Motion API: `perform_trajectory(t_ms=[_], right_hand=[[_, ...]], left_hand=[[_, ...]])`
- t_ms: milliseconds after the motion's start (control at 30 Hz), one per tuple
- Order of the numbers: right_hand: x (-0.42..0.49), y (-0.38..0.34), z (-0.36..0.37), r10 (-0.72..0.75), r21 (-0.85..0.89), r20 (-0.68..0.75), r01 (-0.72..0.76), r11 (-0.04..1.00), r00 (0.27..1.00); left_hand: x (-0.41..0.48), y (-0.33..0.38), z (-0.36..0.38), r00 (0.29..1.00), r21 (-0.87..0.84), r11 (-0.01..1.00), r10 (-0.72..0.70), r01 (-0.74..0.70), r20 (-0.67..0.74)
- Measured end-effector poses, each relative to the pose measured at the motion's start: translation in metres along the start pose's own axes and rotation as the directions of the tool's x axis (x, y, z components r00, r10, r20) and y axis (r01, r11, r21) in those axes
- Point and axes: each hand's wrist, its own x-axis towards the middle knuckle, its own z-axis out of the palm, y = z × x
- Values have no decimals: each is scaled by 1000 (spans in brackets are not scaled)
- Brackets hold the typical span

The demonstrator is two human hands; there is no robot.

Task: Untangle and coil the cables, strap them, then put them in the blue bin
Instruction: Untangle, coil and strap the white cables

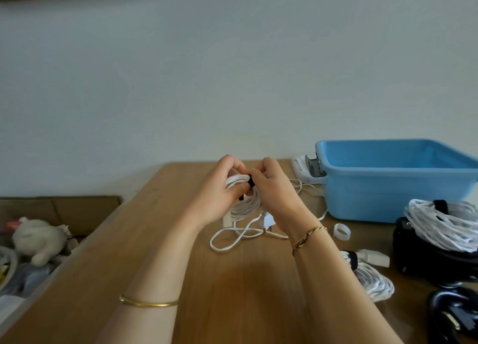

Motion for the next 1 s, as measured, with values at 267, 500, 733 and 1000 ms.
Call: perform_trajectory(t_ms=[267,500,733,1000], right_hand=[[4,6,1,90,60,1,-90,994,996],[8,11,1,147,130,-9,-145,981,989],[5,6,0,166,242,46,-172,955,985],[-1,7,-9,45,170,117,-64,983,992]], left_hand=[[-1,1,-2,991,-145,981,-132,129,-13],[-4,-1,-2,993,-163,980,-115,118,26],[-1,-4,-2,989,-179,977,-133,120,-60],[0,-7,-2,984,-186,972,-162,146,-73]])
